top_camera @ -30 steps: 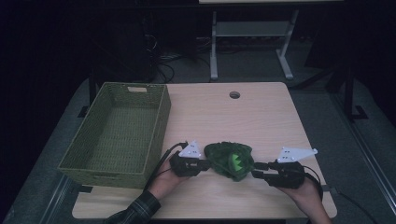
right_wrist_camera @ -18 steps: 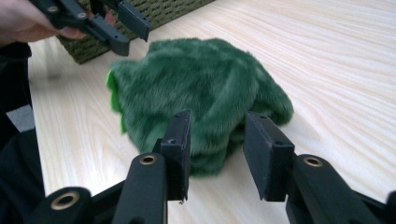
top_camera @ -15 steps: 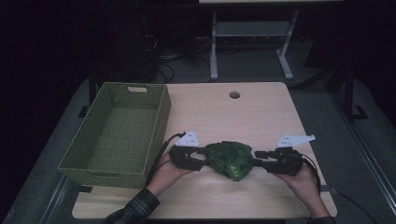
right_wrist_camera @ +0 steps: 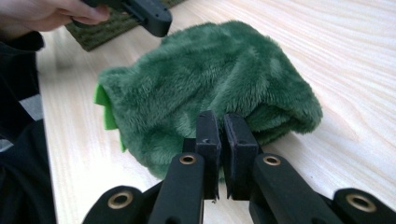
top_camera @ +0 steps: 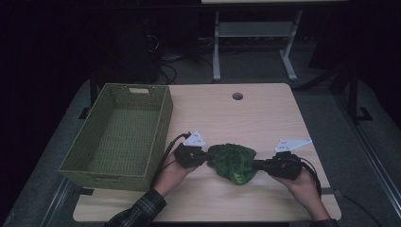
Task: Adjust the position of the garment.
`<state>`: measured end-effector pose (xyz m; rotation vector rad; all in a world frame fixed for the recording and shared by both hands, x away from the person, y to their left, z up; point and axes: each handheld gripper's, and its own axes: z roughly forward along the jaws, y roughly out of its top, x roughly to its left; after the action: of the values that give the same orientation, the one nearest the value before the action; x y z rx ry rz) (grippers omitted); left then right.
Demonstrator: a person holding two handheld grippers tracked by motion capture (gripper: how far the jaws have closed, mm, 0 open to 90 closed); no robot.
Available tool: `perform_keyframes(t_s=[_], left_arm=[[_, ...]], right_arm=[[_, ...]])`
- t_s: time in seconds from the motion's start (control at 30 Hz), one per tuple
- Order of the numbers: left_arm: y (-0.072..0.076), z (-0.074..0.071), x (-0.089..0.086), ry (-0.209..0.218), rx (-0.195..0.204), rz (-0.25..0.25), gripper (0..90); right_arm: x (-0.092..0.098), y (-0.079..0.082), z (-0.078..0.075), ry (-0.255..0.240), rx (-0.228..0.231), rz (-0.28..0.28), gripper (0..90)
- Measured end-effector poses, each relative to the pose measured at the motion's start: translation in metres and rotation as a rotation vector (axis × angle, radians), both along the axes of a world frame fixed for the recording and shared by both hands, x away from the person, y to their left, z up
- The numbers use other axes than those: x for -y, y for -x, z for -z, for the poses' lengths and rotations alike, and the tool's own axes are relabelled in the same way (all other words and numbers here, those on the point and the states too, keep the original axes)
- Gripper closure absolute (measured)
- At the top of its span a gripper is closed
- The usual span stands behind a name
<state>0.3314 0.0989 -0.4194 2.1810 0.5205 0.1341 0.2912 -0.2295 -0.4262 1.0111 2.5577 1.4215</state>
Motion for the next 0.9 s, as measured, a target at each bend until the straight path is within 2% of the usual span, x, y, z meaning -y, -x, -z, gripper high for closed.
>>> perform_keyframes(t_s=[0.07, 0.1, 0.13, 0.17, 0.23, 0.3, 0.37, 0.43, 0.5, 0.53, 0.57, 0.6, 0.77, 0.8, 0.9], left_arm=[[0.001, 0.000, -0.002, 0.014, 0.002, -0.002, 89.8], [0.002, 0.001, -0.002, 0.023, 0.008, -0.002, 81.9], [0.002, 0.002, -0.001, 0.023, 0.001, 0.000, 67.7], [0.004, 0.003, 0.001, 0.028, -0.005, 0.010, 62.5], [0.006, 0.004, 0.005, 0.020, 0.013, 0.016, 52.8], [0.005, 0.007, 0.010, 0.013, 0.005, 0.025, 47.8], [0.003, 0.012, 0.016, -0.020, 0.000, 0.021, 45.1], [0.001, 0.019, 0.021, -0.047, -0.005, 0.028, 49.1], [-0.001, 0.023, 0.023, -0.065, -0.006, 0.041, 64.4], [-0.002, 0.022, 0.023, -0.062, -0.004, 0.042, 75.1], [-0.002, 0.021, 0.023, -0.056, -0.010, 0.034, 81.6], [-0.003, 0.019, 0.022, -0.056, -0.012, 0.038, 83.8], [-0.003, 0.004, 0.003, 0.002, -0.032, 0.028, 84.5], [-0.004, 0.003, 0.001, -0.002, -0.038, 0.020, 84.6], [-0.008, 0.011, -0.001, -0.055, -0.079, 0.009, 84.6]], right_arm=[[0.000, 0.001, -0.001, -0.005, 0.005, 0.001, 85.6], [0.000, 0.001, -0.001, -0.003, 0.006, 0.002, 85.6], [0.000, 0.001, -0.001, -0.001, 0.004, 0.000, 85.6], [-0.001, 0.000, 0.000, 0.003, 0.006, 0.000, 85.6], [-0.001, -0.001, 0.001, 0.007, 0.005, 0.000, 85.6], [-0.002, -0.001, 0.001, 0.010, 0.007, -0.001, 85.6], [-0.002, -0.001, 0.001, 0.010, 0.008, -0.003, 85.7], [-0.003, -0.001, 0.002, 0.009, 0.005, -0.002, 85.6], [-0.004, -0.001, 0.002, 0.013, 0.002, -0.004, 85.7], [-0.004, -0.001, 0.003, 0.015, 0.004, -0.007, 85.7], [-0.004, -0.001, 0.003, 0.017, 0.003, -0.009, 85.8], [-0.004, -0.001, 0.002, 0.017, 0.002, -0.009, 86.0], [-0.001, 0.003, 0.001, 0.020, 0.001, -0.012, 86.7], [-0.001, 0.004, 0.002, 0.013, -0.002, -0.015, 86.7], [-0.004, 0.006, 0.009, 0.028, -0.022, -0.025, 86.9]])
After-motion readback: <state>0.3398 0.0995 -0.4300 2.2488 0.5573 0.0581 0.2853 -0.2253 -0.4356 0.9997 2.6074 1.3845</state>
